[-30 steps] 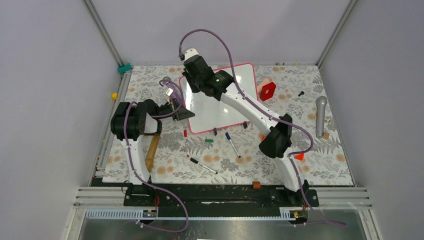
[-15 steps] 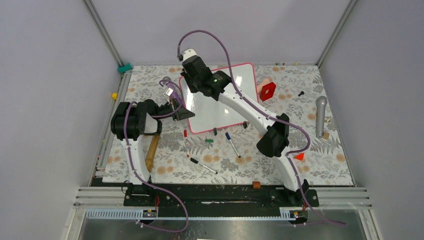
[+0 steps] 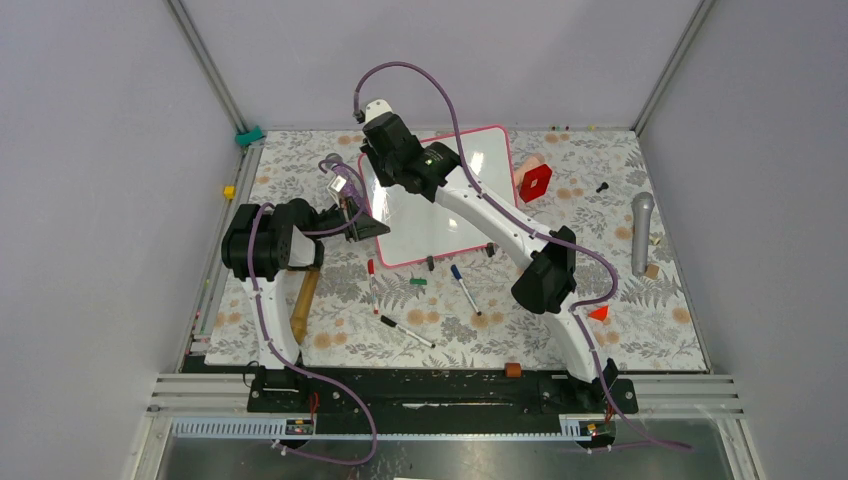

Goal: Write a sentence on the whiteboard

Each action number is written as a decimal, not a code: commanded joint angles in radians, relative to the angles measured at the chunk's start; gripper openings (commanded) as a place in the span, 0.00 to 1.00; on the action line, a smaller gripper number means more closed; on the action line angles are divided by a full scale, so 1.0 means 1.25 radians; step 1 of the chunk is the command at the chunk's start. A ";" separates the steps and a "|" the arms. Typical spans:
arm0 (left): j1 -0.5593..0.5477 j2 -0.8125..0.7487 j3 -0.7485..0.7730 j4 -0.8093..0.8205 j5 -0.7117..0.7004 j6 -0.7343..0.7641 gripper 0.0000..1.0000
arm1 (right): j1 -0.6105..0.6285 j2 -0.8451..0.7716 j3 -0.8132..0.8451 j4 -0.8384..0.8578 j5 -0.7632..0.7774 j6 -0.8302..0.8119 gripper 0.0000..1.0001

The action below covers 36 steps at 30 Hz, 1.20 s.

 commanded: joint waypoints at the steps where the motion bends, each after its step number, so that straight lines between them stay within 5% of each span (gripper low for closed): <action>1: -0.017 0.020 0.015 -0.003 0.017 -0.005 0.00 | 0.007 -0.007 0.014 0.019 0.021 -0.006 0.00; 36: -0.017 0.021 0.016 -0.004 0.017 -0.004 0.00 | 0.008 -0.095 -0.162 -0.027 -0.031 0.020 0.00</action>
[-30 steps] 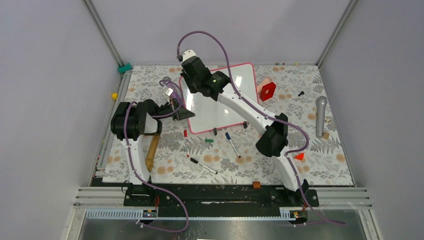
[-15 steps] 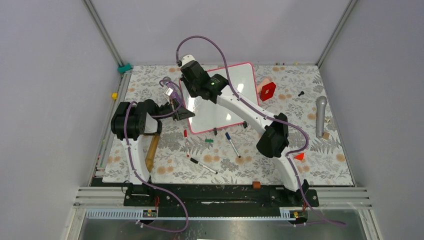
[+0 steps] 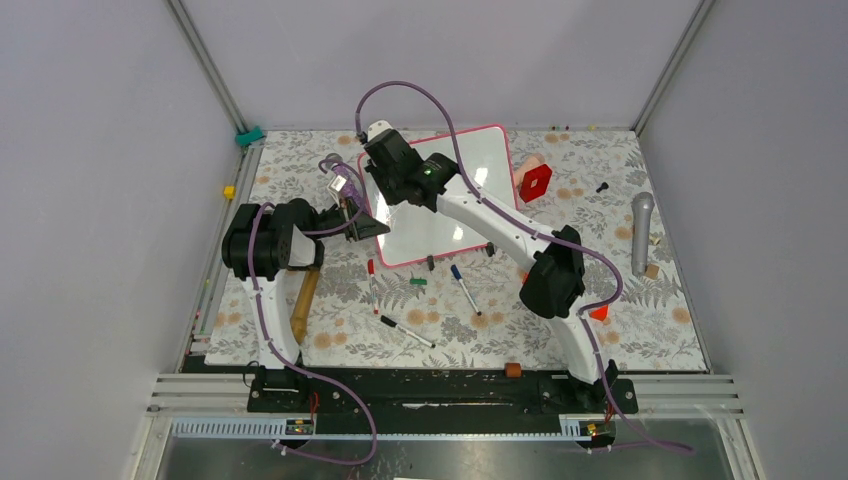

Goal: Write a sentence on the whiteboard

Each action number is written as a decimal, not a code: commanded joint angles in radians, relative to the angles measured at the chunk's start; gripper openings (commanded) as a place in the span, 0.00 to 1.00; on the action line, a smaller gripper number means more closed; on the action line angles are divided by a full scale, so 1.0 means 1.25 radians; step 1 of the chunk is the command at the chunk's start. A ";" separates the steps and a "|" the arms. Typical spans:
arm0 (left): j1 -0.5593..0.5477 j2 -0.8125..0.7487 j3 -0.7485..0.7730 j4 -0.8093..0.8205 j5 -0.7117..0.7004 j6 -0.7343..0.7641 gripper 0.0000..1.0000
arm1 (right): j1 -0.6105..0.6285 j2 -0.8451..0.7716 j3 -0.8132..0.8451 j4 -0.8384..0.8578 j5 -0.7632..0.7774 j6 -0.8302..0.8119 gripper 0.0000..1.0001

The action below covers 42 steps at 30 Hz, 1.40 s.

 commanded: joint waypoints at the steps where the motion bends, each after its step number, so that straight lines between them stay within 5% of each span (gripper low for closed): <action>1: -0.016 0.017 0.013 -0.001 0.019 0.009 0.00 | 0.000 -0.039 -0.008 -0.021 -0.007 0.010 0.00; 42: -0.017 0.020 0.017 0.000 0.021 0.001 0.00 | -0.003 0.034 0.156 0.045 0.054 -0.022 0.00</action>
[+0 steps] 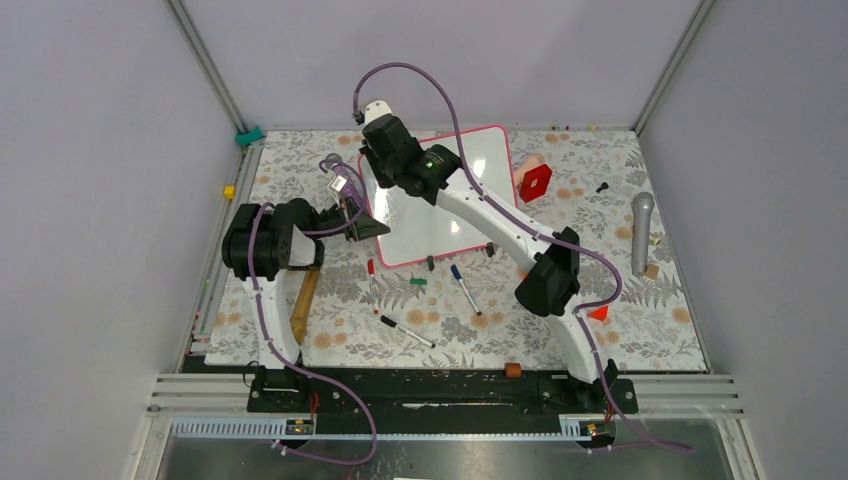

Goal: Write a sentence on the whiteboard

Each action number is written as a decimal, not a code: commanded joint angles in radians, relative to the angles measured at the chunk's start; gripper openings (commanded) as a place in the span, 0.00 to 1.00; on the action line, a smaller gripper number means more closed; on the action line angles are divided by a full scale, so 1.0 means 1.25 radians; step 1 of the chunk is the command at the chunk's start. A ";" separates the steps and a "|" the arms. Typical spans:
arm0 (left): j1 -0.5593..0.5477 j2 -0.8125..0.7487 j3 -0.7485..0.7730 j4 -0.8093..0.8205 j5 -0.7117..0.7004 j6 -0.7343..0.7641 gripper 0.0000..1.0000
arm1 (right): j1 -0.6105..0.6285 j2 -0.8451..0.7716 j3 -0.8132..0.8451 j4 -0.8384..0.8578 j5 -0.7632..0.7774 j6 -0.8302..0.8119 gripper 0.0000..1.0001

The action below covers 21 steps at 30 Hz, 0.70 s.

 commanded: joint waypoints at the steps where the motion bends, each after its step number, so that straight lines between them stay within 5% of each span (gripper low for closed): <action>1: -0.017 0.019 0.014 -0.005 0.015 -0.002 0.00 | -0.002 0.008 0.042 0.017 0.023 -0.014 0.00; 21: -0.017 0.020 0.015 -0.003 0.014 -0.003 0.00 | -0.002 0.028 0.039 0.017 0.040 -0.024 0.00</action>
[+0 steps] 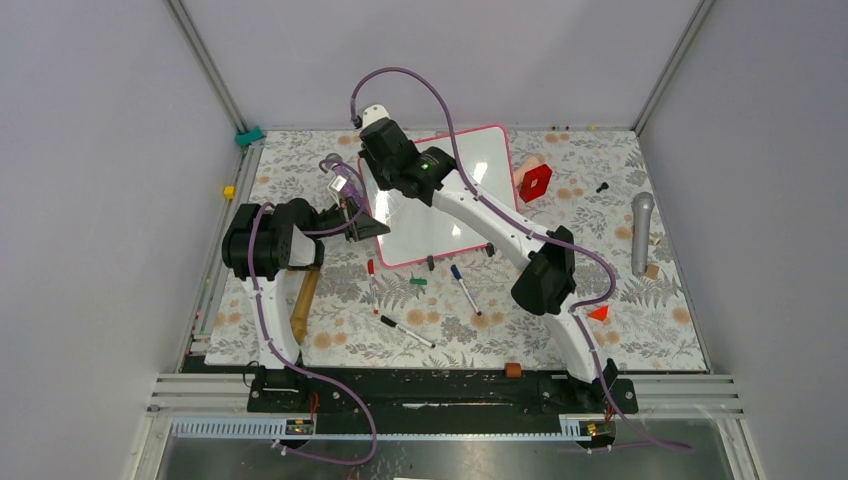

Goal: Write a sentence on the whiteboard

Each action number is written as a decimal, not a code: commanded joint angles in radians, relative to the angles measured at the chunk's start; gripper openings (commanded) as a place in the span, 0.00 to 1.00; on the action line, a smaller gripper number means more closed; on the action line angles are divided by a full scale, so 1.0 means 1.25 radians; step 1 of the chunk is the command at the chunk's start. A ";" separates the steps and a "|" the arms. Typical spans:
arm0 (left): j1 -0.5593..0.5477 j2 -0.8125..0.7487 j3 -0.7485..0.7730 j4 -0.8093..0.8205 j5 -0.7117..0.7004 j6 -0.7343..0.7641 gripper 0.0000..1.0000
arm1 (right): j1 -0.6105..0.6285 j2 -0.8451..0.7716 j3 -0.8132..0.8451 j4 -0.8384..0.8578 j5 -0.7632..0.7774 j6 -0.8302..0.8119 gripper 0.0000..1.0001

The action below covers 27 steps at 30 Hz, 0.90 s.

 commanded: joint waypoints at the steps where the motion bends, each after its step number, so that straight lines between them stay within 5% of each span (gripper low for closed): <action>1: -0.017 0.019 0.014 -0.003 0.015 -0.003 0.00 | -0.002 0.004 0.034 0.016 0.025 -0.009 0.00; 27: -0.017 0.020 0.014 -0.003 0.015 -0.003 0.00 | -0.002 -0.018 0.005 -0.006 0.102 -0.046 0.00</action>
